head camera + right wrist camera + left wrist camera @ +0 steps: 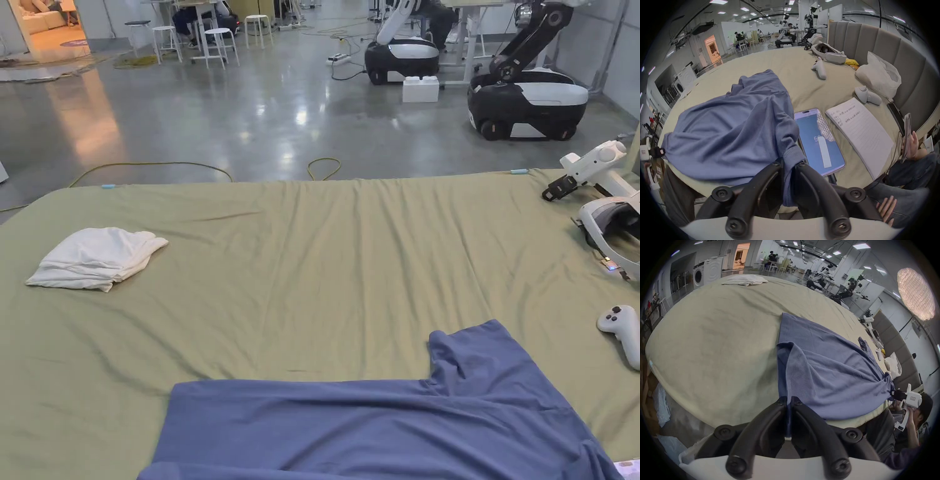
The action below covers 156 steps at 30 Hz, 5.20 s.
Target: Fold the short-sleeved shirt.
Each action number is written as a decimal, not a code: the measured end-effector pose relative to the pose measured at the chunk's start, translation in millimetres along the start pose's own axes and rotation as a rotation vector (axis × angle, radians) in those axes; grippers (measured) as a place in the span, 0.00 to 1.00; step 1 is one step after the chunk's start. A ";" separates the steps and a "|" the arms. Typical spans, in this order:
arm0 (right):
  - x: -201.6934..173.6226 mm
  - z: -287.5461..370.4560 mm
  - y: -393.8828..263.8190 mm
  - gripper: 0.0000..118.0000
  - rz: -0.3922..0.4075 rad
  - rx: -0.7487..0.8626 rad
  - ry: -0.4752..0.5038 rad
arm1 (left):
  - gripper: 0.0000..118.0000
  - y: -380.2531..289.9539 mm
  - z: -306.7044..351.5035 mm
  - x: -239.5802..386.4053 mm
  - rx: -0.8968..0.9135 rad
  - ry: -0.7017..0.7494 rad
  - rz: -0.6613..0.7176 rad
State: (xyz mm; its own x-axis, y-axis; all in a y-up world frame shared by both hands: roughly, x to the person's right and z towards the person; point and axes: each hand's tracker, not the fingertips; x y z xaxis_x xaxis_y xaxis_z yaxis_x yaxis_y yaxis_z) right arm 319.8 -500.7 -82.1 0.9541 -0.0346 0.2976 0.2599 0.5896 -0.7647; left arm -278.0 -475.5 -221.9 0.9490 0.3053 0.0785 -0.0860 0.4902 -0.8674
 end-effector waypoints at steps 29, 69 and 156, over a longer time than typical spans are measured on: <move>-67.4 212.6 44.9 0.00 0.105 0.881 0.222 | 0.00 -31.6 250.3 182.9 1.010 0.062 -0.351; -24.4 130.0 27.4 0.00 -0.041 0.468 0.169 | 0.52 183.6 -170.2 33.7 0.040 0.155 0.023; -86.2 238.1 53.0 0.18 0.248 0.938 0.258 | 0.05 -47.0 263.8 198.7 1.064 0.069 -0.488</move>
State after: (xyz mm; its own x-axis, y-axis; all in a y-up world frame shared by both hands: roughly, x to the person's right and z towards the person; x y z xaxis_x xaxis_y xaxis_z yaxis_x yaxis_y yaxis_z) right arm 215.8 -274.4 -12.2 0.9974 0.0673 -0.0267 -0.0672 0.9977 0.0043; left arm -165.4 -222.5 -35.9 0.9631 -0.1326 0.2340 0.1123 0.9888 0.0981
